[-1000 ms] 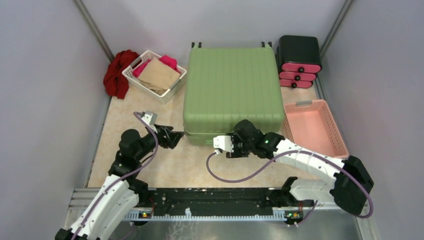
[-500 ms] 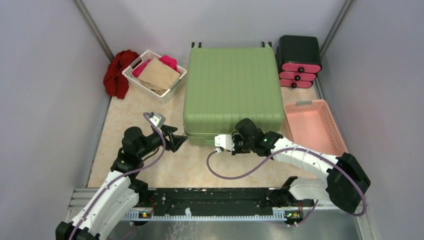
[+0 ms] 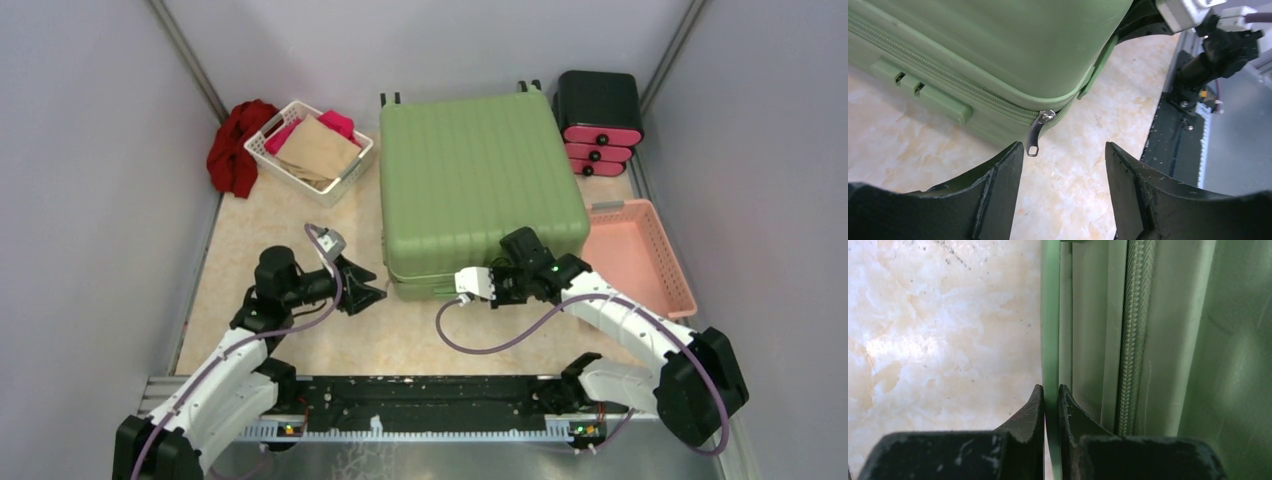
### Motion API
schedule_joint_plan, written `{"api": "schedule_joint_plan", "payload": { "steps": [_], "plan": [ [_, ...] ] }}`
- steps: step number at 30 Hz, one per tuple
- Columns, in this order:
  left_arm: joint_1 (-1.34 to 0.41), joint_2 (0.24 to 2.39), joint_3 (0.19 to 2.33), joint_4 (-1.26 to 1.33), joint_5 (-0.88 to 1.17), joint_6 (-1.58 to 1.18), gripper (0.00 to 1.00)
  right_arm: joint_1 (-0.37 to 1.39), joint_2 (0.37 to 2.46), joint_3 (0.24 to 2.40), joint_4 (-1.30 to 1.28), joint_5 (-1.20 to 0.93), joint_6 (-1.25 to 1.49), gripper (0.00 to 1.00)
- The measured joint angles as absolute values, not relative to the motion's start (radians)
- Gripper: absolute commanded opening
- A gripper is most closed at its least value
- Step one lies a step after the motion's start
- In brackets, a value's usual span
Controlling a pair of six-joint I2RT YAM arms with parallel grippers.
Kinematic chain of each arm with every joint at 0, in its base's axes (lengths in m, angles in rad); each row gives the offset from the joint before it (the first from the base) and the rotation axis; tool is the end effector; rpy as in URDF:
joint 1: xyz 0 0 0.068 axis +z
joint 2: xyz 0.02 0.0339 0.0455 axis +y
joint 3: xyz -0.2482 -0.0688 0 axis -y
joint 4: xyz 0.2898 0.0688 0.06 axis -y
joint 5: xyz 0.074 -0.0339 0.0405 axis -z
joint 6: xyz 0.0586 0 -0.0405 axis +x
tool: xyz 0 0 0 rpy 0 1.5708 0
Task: Open, take out, and arrange the luggage
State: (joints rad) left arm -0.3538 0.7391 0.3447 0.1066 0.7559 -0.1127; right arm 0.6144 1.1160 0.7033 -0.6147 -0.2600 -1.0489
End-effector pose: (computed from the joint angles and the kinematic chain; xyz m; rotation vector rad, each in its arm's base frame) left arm 0.2103 -0.1205 0.1916 0.7557 1.7443 -1.0187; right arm 0.2103 0.1668 0.1634 -1.9489 1.6507 0.1726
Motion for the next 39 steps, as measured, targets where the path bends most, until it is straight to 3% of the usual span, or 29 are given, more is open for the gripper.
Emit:
{"api": "schedule_joint_plan", "payload": {
  "steps": [20,39],
  "plan": [
    [-0.367,1.100,0.376,0.244,0.872,-0.221,0.60,0.538,1.100,0.704,-0.676,-0.341,-1.153,0.00],
    [-0.358,1.251,0.477,0.230,1.093,-0.139,0.33,0.528,1.100,0.703,-0.678,-0.354,-1.159,0.00]
  ]
}}
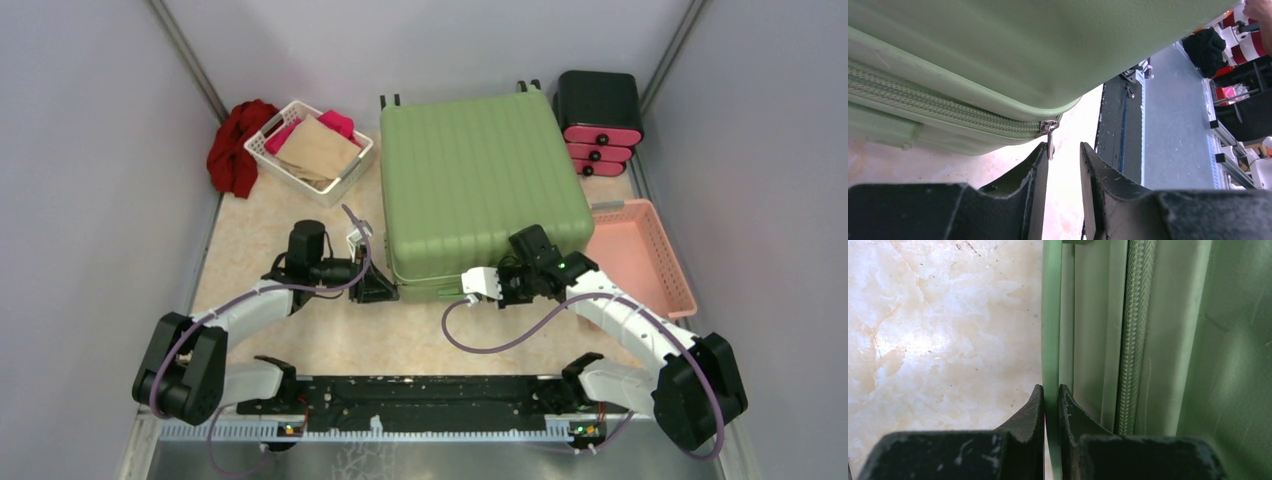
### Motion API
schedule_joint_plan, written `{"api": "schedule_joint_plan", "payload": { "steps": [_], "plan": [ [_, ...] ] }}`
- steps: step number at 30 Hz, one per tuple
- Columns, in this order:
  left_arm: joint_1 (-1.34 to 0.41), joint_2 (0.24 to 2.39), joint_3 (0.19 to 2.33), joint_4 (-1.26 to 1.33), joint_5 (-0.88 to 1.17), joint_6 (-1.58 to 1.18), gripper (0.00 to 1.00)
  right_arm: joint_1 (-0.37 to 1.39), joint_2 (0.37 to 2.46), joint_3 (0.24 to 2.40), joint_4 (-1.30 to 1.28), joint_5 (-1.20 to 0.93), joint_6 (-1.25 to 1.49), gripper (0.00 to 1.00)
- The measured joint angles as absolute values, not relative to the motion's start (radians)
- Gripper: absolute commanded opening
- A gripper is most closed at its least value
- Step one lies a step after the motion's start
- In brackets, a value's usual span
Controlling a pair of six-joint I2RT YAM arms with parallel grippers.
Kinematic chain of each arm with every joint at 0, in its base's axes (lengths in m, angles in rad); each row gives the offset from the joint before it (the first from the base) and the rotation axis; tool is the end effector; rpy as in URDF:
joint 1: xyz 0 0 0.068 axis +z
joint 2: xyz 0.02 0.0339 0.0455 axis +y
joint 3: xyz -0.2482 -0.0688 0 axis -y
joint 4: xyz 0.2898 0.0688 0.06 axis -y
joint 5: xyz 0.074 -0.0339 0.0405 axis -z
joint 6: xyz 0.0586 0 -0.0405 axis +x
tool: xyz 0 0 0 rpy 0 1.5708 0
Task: Open, take out, and arrange the luggage
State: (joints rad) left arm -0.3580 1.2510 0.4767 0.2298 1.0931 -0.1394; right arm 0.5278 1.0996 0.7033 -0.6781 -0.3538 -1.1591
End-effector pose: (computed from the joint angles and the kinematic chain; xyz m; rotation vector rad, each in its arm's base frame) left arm 0.2416 -0.1460 0.1371 0.8910 1.8947 -1.4426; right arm 0.2137 0.1481 0.1647 -1.9853 1.6123 0.2332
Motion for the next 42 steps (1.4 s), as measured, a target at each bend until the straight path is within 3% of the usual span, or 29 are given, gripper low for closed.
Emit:
{"api": "schedule_joint_plan", "payload": {
  "steps": [29,42],
  "plan": [
    [-0.377,1.208,0.403,0.386,1.013,-0.296,0.33,0.527,1.099,0.702,-0.675,-0.355,-1.157,0.00],
    [-0.460,1.111,0.345,0.405,0.833,-0.372,0.34,0.527,1.098,0.702,-0.675,-0.355,-1.156,0.00]
  ]
}}
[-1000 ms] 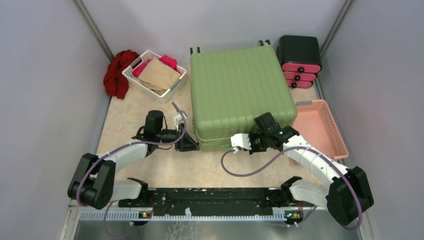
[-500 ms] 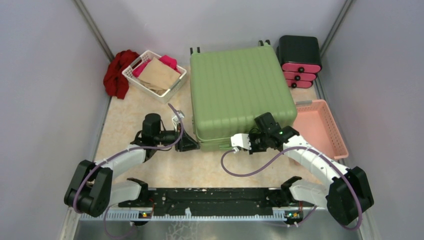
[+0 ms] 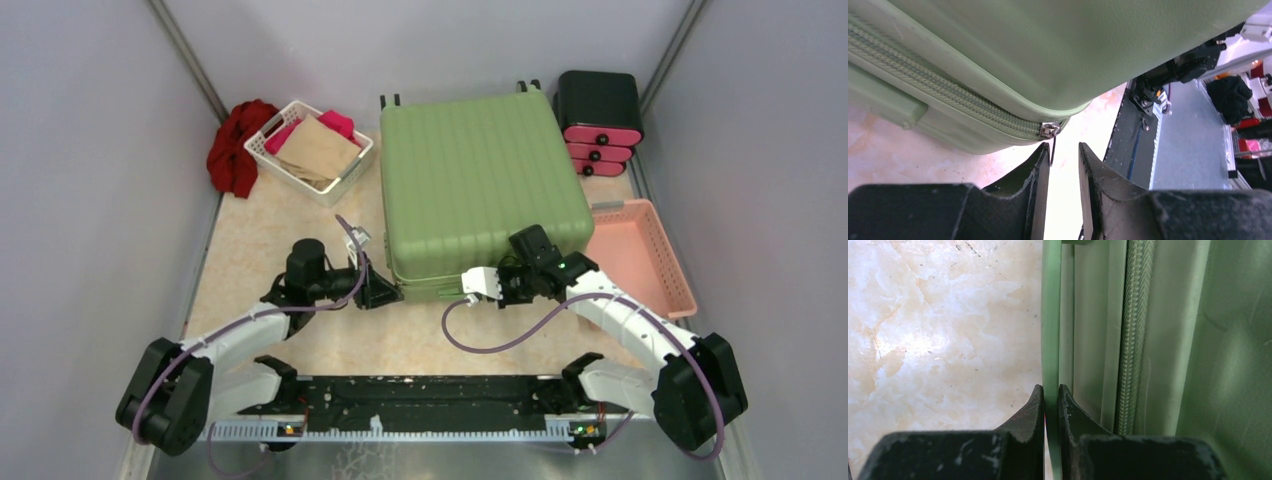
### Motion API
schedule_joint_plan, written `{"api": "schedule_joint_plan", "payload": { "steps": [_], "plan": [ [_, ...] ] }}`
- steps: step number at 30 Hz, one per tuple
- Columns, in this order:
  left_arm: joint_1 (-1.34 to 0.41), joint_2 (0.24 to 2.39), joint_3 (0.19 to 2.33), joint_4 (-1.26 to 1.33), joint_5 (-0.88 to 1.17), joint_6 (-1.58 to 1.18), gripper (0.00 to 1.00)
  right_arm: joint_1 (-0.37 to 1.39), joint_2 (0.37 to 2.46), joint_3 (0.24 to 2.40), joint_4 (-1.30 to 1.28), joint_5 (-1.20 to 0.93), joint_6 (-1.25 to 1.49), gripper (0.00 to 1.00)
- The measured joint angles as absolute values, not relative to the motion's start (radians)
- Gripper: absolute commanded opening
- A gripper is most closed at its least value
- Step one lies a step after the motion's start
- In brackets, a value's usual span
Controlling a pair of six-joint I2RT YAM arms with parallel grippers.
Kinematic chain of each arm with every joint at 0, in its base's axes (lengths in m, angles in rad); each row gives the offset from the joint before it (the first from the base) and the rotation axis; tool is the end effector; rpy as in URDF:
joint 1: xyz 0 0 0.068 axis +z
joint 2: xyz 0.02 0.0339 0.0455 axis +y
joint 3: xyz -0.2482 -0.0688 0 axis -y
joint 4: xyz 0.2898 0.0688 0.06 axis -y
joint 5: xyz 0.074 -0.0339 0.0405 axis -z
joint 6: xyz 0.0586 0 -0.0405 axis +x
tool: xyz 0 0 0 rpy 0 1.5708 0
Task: Open, take out, and arrange the luggage
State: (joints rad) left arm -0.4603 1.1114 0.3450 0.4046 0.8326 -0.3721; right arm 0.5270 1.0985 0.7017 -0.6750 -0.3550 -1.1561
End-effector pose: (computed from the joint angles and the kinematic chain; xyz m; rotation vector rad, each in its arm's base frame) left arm 0.2194 -0.1572 0.1381 0.6837 1.9295 -1.3385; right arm 0.2138 0.1480 0.1646 -1.9808 1.6136 0.2342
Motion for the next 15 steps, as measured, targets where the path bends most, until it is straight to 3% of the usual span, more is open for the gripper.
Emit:
{"api": "schedule_joint_plan", "payload": {
  "steps": [8,13,15],
  "plan": [
    [-0.497,1.077,0.330,0.405,0.724,-0.416,0.28,0.527,1.098,0.702,-0.675,-0.355,-1.155,0.00],
    [-0.510,1.077,0.328,0.404,0.688,-0.430,0.03,0.527,1.098,0.701,-0.674,-0.355,-1.152,0.00],
    [-0.511,1.077,0.328,0.404,0.680,-0.435,0.00,0.527,1.097,0.701,-0.674,-0.355,-1.152,0.00]
  ]
}}
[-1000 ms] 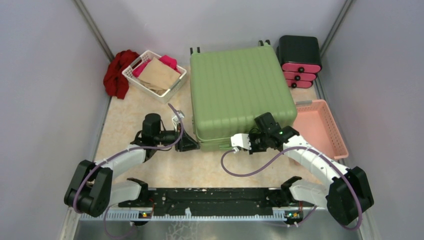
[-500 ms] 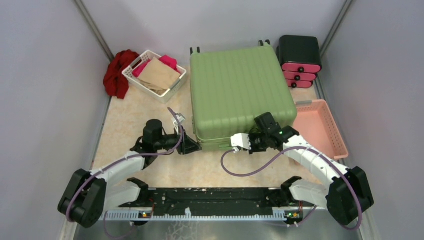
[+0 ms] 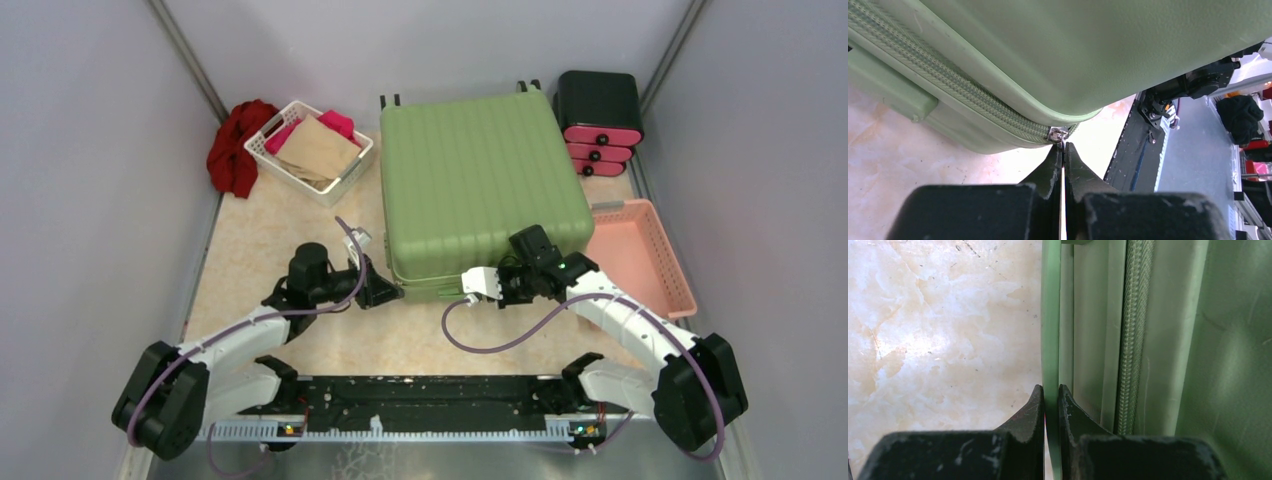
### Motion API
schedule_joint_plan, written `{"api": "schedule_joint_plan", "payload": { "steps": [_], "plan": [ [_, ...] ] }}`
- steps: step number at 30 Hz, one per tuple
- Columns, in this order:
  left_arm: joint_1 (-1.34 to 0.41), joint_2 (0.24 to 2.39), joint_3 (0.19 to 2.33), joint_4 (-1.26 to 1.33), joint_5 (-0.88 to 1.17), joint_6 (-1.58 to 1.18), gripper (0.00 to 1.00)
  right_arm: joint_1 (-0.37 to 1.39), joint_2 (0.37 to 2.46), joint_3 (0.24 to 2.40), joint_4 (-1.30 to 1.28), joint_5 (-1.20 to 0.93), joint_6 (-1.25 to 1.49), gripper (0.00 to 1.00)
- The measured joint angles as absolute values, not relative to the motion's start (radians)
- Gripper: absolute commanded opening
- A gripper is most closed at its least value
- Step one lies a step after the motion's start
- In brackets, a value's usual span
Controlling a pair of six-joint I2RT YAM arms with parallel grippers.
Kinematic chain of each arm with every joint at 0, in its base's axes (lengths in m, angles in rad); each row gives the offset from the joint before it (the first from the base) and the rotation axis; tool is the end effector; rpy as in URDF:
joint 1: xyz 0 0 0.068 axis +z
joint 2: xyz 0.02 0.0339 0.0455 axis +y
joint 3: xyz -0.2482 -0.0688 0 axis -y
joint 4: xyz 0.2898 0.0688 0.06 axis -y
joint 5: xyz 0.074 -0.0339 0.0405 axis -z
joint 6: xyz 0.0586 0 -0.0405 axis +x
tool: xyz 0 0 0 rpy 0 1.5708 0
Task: Open, take out, and arrange the luggage
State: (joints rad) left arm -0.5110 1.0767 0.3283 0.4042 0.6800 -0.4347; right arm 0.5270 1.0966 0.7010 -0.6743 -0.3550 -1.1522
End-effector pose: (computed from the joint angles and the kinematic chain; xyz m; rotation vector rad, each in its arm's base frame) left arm 0.2158 -0.1632 0.1384 0.5706 1.9681 -1.2636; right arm 0.2137 0.1479 0.1649 -1.9768 1.6161 0.2347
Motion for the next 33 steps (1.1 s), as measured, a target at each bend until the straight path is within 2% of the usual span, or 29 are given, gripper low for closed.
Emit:
{"api": "schedule_joint_plan", "payload": {
  "steps": [8,16,26,33],
  "plan": [
    [-0.516,1.024,0.329,0.343,0.629,-0.409,0.00,0.527,1.095,0.700,-0.674,-0.355,-1.152,0.00],
    [-0.527,0.883,0.353,0.159,0.506,-0.367,0.00,0.527,1.090,0.699,-0.675,-0.357,-1.151,0.00],
    [-0.548,0.889,0.413,0.053,0.433,-0.371,0.00,0.527,1.082,0.693,-0.670,-0.356,-1.148,0.00],
    [-0.681,0.876,0.477,-0.070,0.192,-0.407,0.00,0.527,1.082,0.693,-0.670,-0.357,-1.141,0.00]
  ]
}}
